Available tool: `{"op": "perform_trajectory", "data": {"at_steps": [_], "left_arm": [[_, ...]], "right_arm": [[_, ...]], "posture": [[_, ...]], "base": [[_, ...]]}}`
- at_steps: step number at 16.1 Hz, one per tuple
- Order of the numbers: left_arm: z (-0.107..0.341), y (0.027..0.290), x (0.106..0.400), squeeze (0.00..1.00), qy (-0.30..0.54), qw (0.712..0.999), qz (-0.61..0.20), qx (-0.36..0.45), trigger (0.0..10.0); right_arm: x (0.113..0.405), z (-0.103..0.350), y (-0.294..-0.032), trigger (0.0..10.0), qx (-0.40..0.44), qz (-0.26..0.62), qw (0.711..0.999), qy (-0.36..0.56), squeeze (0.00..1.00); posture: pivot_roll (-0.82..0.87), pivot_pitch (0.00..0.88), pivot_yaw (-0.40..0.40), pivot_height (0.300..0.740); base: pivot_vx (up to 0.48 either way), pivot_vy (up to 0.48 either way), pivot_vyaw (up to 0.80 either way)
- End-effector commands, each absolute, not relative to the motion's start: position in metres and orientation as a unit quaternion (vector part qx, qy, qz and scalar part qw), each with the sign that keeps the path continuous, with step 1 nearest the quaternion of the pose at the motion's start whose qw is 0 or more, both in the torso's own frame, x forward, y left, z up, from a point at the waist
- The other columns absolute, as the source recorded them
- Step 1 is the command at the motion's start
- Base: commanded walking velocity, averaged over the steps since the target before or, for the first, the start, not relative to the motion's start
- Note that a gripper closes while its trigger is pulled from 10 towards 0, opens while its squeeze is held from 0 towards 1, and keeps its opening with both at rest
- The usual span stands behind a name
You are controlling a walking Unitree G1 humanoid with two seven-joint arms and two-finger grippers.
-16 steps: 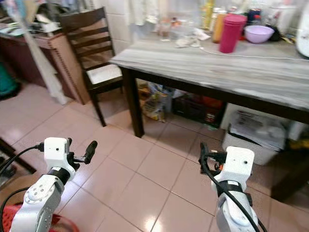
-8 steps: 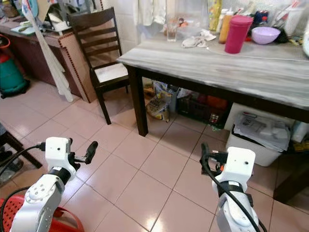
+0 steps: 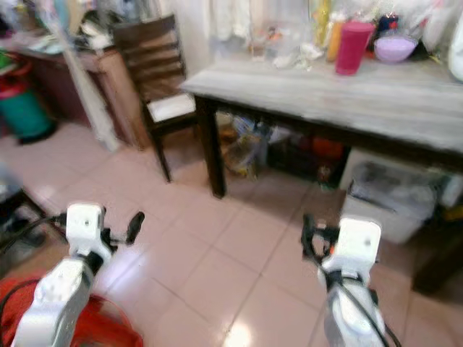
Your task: Setting the table
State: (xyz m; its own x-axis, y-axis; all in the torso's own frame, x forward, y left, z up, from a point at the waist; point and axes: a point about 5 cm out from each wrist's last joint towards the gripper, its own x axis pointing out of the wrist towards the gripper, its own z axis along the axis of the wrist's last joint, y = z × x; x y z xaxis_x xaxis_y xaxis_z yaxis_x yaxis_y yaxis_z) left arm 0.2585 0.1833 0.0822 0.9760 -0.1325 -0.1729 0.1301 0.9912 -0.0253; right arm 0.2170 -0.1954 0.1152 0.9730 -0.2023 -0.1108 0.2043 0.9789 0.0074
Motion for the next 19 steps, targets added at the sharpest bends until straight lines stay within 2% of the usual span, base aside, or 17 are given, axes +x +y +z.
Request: {"op": "perform_trajectory", "data": {"at_steps": [1,9,12,17,19], "left_arm": [[0.081,0.188,0.258,0.0,0.092,0.994,-0.059,0.001,10.0],[0.089,0.185,0.259,0.0,0.072,0.992,-0.105,-0.021,10.0],[0.092,0.18,0.26,0.0,0.067,0.99,-0.119,-0.034,10.0],[0.092,0.179,0.259,0.0,0.069,0.989,-0.122,-0.038,10.0],[0.093,0.177,0.26,0.0,0.069,0.989,-0.126,-0.042,10.0]], "right_arm": [[0.217,0.113,-0.195,10.0,0.008,-0.108,0.992,0.059,0.0],[0.219,0.114,-0.199,10.0,0.02,-0.122,0.99,0.067,0.0],[0.218,0.113,-0.199,10.0,0.016,-0.119,0.99,0.069,0.0],[0.218,0.113,-0.198,10.0,0.017,-0.115,0.991,0.069,0.0],[0.218,0.114,-0.199,10.0,0.015,-0.114,0.991,0.068,0.0]], "posture": [[-0.21,0.0,0.105,0.74],[-0.21,0.0,0.11,0.74],[-0.21,0.0,0.11,0.74],[-0.21,0.0,0.107,0.74],[-0.21,0.0,0.104,0.74]], "base": [[-0.281,0.0,0.0],[0.0,0.0,0.0],[0.0,-0.084,-0.77],[0.0,-0.361,-0.75],[0.0,-0.373,0.0]]}}
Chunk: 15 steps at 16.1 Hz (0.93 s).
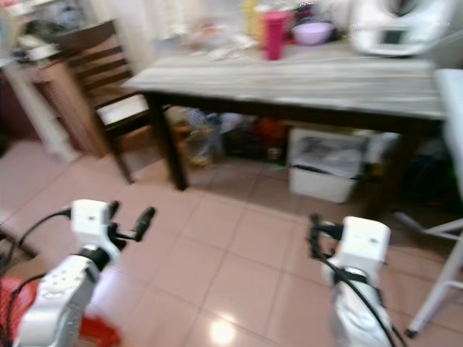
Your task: Setting the table
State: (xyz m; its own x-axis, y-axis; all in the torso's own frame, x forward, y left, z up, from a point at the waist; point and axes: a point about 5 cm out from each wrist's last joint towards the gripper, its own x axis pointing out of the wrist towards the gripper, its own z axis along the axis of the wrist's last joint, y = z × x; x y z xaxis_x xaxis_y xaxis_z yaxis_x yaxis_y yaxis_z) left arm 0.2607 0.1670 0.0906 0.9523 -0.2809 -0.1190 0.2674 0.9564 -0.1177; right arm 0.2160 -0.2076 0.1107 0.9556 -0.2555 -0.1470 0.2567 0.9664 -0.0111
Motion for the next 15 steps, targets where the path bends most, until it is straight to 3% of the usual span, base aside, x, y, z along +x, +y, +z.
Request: {"op": "perform_trajectory", "data": {"at_steps": [1,3,15], "left_arm": [[0.093,0.177,0.261,0.0,0.069,0.989,-0.126,-0.045,10.0],[0.094,0.176,0.261,0.0,0.067,0.989,-0.126,-0.045,10.0],[0.104,0.163,0.263,0.0,0.054,0.985,-0.155,-0.048,10.0]], "right_arm": [[0.218,0.114,-0.198,10.0,0.014,-0.113,0.991,0.068,0.0],[0.219,0.115,-0.197,10.0,0.013,-0.11,0.992,0.066,0.0],[0.223,0.121,-0.195,10.0,0.007,-0.104,0.993,0.051,0.0]], "posture": [[-0.21,0.0,0.102,0.74],[-0.21,0.0,0.102,0.74],[-0.21,0.0,0.104,0.74]], "base": [[0.0,-0.334,-0.63],[0.0,-0.334,-0.66],[0.0,-0.329,0.0]]}}
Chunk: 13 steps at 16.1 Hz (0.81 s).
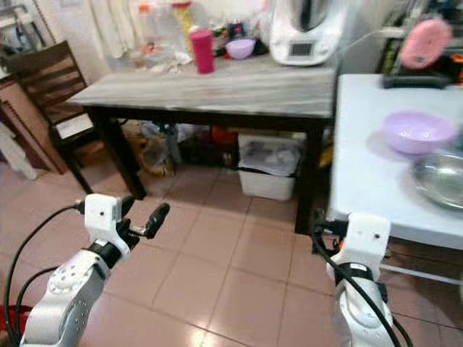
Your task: Setting the table
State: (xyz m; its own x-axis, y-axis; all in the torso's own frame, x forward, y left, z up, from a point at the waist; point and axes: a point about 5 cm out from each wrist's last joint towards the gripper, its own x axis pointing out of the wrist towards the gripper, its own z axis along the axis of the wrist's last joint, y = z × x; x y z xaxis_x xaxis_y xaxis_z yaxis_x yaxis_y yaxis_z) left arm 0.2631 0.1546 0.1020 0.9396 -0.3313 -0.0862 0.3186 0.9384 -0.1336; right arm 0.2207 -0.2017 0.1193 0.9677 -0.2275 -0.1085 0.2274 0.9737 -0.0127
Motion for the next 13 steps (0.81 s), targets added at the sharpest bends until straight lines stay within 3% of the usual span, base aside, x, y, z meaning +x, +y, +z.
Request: {"op": "perform_trajectory", "data": {"at_steps": [1,3,7,13], "left_arm": [[0.104,0.163,0.263,0.0,0.055,0.985,-0.157,-0.048,10.0],[0.104,0.161,0.263,0.0,0.056,0.984,-0.161,-0.049,10.0],[0.103,0.159,0.263,0.0,0.057,0.983,-0.165,-0.048,10.0],[0.099,0.152,0.261,0.0,0.051,0.984,-0.168,-0.039,10.0]], "right_arm": [[0.222,0.121,-0.195,10.0,0.007,-0.105,0.993,0.05,0.0],[0.222,0.121,-0.195,10.0,0.007,-0.106,0.993,0.051,0.0],[0.221,0.122,-0.195,10.0,0.006,-0.106,0.993,0.051,0.0],[0.22,0.121,-0.193,10.0,0.009,-0.102,0.994,0.047,0.0]], "posture": [[-0.21,0.0,0.106,0.74],[-0.21,0.0,0.106,0.74],[-0.22,0.0,0.106,0.74],[-0.21,0.0,0.107,0.74]], "base": [[0.0,-0.326,0.0],[0.0,-0.324,0.0],[0.0,-0.326,-0.55],[0.0,-0.327,0.0]]}}
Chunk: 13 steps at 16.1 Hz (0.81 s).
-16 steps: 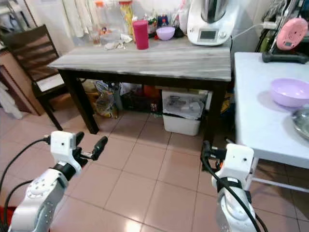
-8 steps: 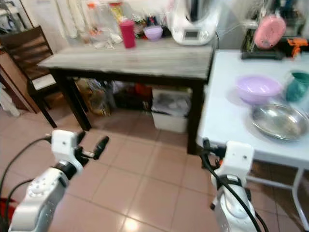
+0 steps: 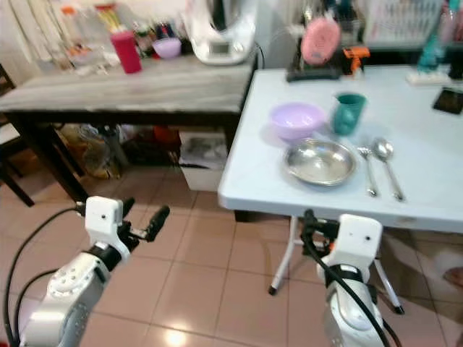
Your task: Setting the table
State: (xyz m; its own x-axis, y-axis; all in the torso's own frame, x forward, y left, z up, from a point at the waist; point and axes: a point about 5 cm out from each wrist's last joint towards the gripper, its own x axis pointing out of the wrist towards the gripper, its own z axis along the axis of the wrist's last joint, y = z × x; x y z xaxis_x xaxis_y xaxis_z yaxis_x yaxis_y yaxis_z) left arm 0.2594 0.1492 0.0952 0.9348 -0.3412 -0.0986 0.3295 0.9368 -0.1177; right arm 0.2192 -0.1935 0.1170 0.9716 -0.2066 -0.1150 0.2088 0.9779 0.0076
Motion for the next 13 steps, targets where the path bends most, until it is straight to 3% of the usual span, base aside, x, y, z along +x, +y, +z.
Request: {"op": "perform_trajectory", "data": {"at_steps": [1,4,7,13], "left_arm": [[0.099,0.152,0.261,0.0,0.05,0.984,-0.169,-0.038,10.0],[0.1,0.152,0.262,0.0,0.046,0.984,-0.168,-0.034,10.0],[0.106,0.15,0.263,0.0,0.018,0.983,-0.171,-0.058,10.0],[0.112,0.146,0.262,0.0,0.004,0.979,-0.191,-0.068,10.0]], "right_arm": [[0.22,0.122,-0.193,10.0,0.009,-0.102,0.994,0.046,0.0],[0.221,0.125,-0.192,10.0,0.011,-0.1,0.994,0.037,0.0],[0.223,0.126,-0.194,10.0,-0.018,-0.118,0.992,0.039,0.0],[0.222,0.134,-0.19,10.0,0.003,-0.092,0.996,0.003,0.0]], "posture": [[-0.22,0.0,0.11,0.74],[-0.22,0.0,0.11,0.74],[-0.22,0.0,0.111,0.74],[-0.22,0.006,0.108,0.74]], "base": [[0.0,-0.33,0.0],[0.0,-0.316,0.0],[0.0,0.0,0.0],[0.0,0.0,0.0]]}}
